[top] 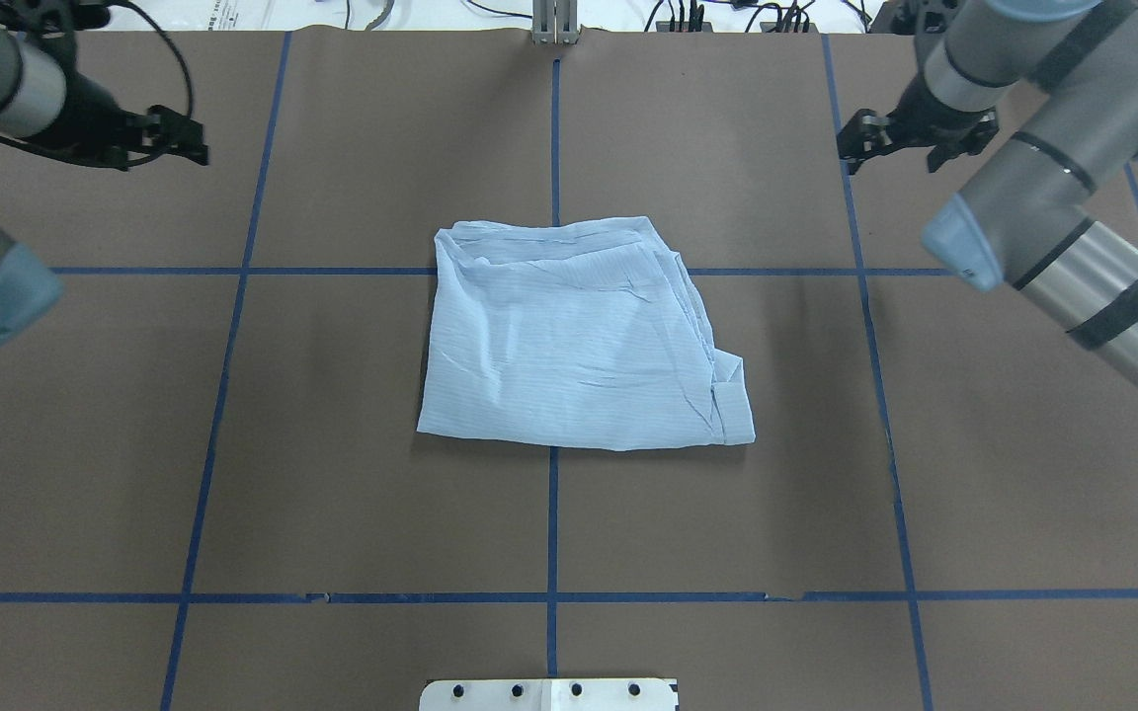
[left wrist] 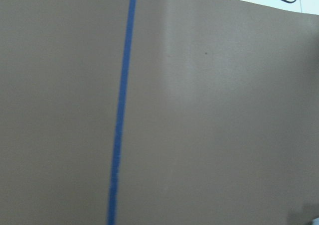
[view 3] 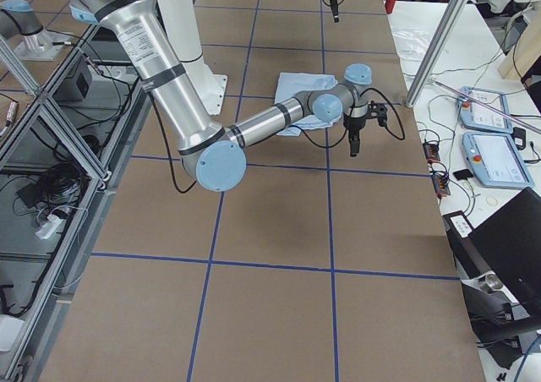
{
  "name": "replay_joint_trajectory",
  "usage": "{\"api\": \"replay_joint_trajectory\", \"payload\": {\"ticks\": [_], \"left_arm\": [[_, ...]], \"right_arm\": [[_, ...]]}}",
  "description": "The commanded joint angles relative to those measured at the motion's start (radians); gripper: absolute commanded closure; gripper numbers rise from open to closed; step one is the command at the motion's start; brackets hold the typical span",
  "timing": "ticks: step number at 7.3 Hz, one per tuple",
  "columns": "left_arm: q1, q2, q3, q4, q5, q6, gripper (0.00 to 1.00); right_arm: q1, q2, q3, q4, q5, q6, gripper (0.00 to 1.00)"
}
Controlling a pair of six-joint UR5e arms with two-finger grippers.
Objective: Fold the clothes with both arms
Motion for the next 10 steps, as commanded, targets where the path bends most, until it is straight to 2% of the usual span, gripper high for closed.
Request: {"api": "replay_joint_trajectory", "payload": {"ticks": [1,2,3,5,6,7,8,10], "left_arm": [[-0.141,0.235,-0.115,0.047,-0.029,0.384,0.01],[-0.207,0.294,-0.096,0.052,-0.114,0.465,0.01],[-0.241,0.341,-0.105,0.038,-0.174,0.464,0.01],[-0.254,0.339,-0.07,0.036,-0.164,0.464,0.01],[-0.26,0.357,-0.052,0.027,-0.147,0.473,0.01],[-0.278,0.359,-0.053,0.033,-0.147,0.474,0.01],[-0.341,0.359,-0.061,0.094,-0.158,0.475,0.01],[-0.385,0.354,-0.088,0.313,-0.2,0.656,0.01]], "right_arm": [[0.181,-0.172,0.02,-0.049,0.089,-0.437,0.0],[0.28,-0.277,0.02,-0.039,0.126,-0.603,0.0],[0.348,-0.347,0.022,-0.037,0.169,-0.643,0.0],[0.349,-0.422,0.023,-0.011,0.179,-0.621,0.0],[0.399,-0.432,0.02,0.013,0.188,-0.622,0.0],[0.425,-0.45,0.02,0.012,0.238,-0.605,0.0],[0.45,-0.452,0.019,0.009,0.281,-0.605,0.0],[0.476,-0.452,0.022,0.004,0.286,-0.605,0.0]]}}
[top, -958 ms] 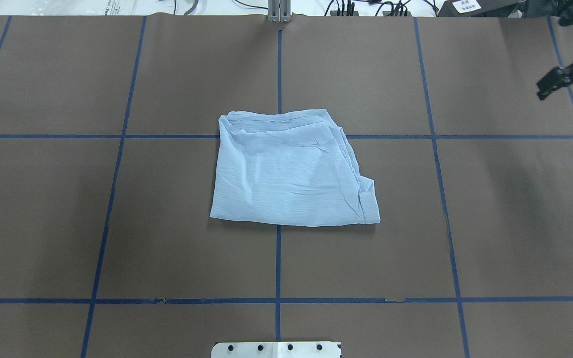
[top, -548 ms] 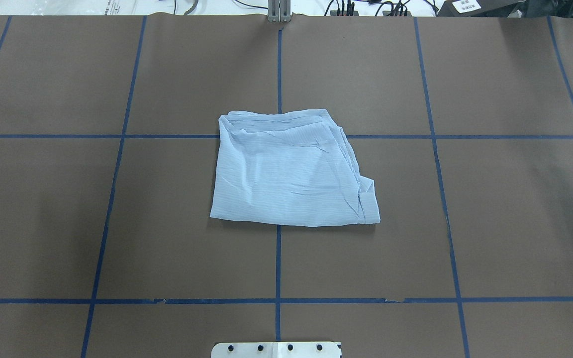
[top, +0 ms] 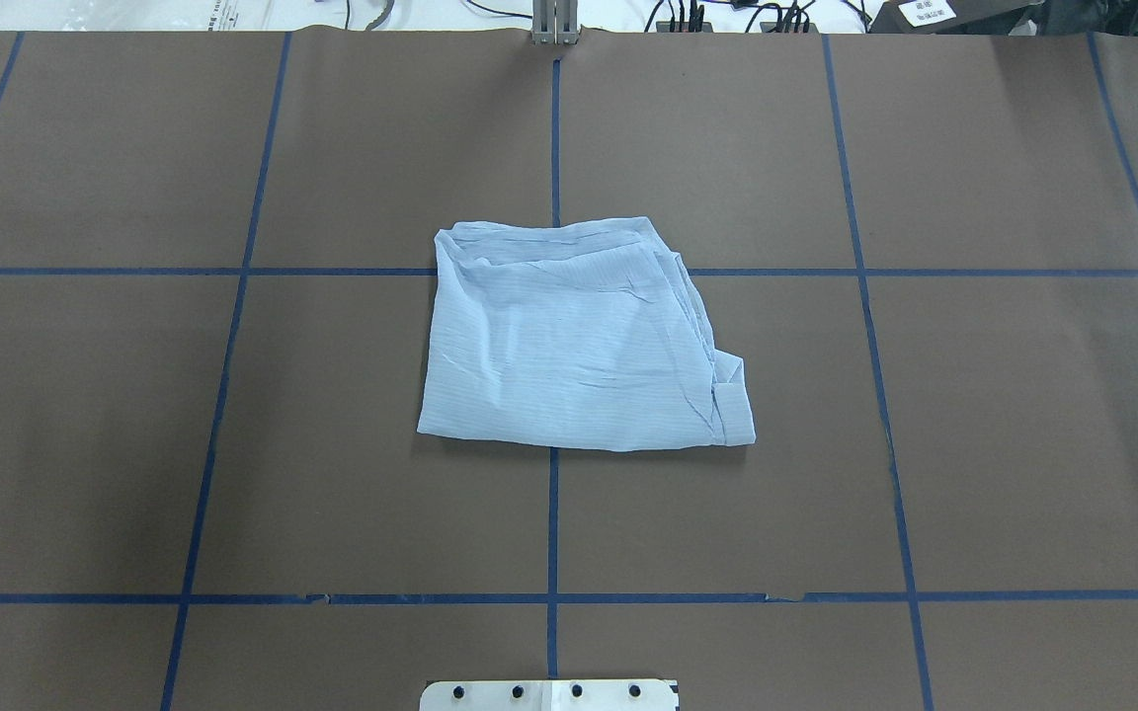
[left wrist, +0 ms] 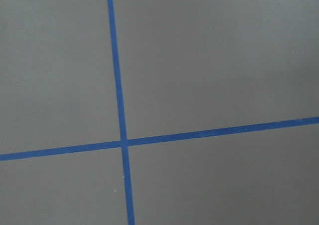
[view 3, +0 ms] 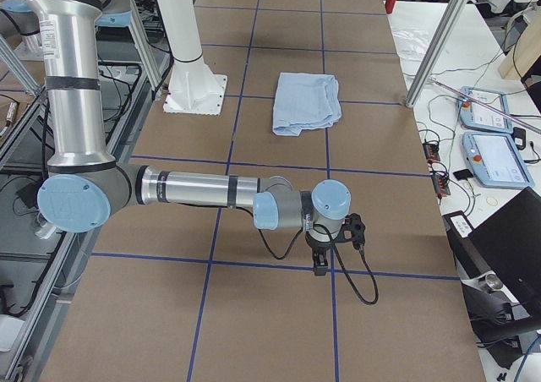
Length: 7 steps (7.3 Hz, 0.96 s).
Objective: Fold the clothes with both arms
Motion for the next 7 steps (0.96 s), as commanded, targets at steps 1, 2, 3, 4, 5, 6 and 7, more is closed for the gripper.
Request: {"api": "replay_joint_trajectory", "payload": {"ticks": [1,2,3,4,5,6,7], "left_arm": [[-0.091,-0.003,-0.005,0.168,-0.021,0.208,0.01],[-0.137,-0.002,0.027,0.17,-0.021,0.277,0.01],[-0.143,0.001,0.071,0.161,-0.024,0.333,0.01],[-0.143,-0.003,0.073,0.161,-0.026,0.333,0.01],[-0.143,-0.002,0.072,0.161,-0.024,0.329,0.01],[-0.143,0.0,0.066,0.162,-0.024,0.324,0.01],[-0.143,-0.002,0.065,0.162,-0.026,0.323,0.01]], "right_arm": [[0.026,-0.009,0.004,-0.004,0.021,0.002,0.0],[0.033,-0.016,0.003,-0.004,0.063,0.024,0.0],[0.036,-0.03,0.013,0.002,0.075,0.123,0.0],[0.056,-0.05,0.028,0.01,0.074,0.168,0.0],[0.058,-0.094,0.094,0.009,0.069,0.176,0.0],[0.058,-0.128,0.136,0.01,0.066,0.203,0.0],[0.058,-0.131,0.144,0.01,0.066,0.205,0.0]]}}
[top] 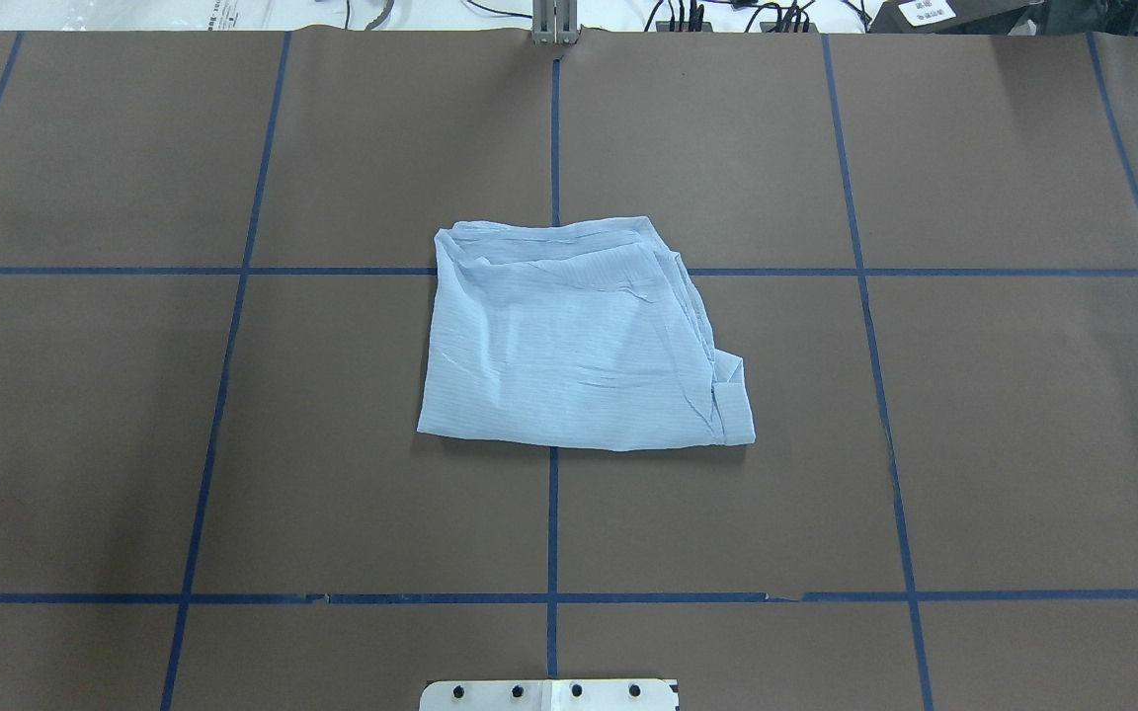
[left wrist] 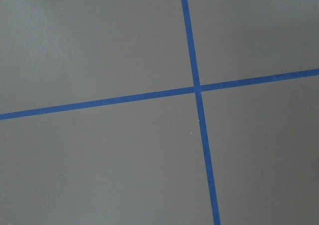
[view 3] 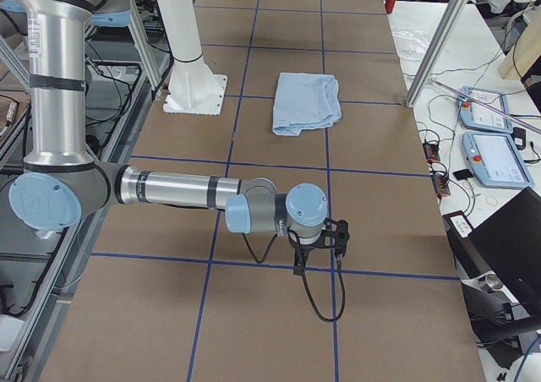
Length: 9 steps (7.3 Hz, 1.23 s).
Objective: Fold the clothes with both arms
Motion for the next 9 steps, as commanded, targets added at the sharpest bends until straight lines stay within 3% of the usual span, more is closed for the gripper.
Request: {"api": "replay_joint_trajectory", "payload": {"ticks": [1,5,7,9], "left_arm": [[-0.001,-0.004,-0.003,-0.001,-0.001,-0.002,0.01],[-0.001,-0.007,-0.012,0.001,-0.003,-0.004,0.01],[0.001,-0.013,-0.018,-0.004,-0.038,-0.233,0.01],[-0.001,-0.013,-0.018,-0.024,-0.058,-0.255,0.01]], "right_arm": [[0.003,-0.021,0.058,-0.001,-0.001,0.018,0.0],[0.0,-0.019,0.102,-0.001,0.006,0.026,0.0],[0.0,-0.019,0.1,-0.001,0.006,0.026,0.0],[0.0,-0.019,0.1,-0.001,0.008,0.026,0.0]]}}
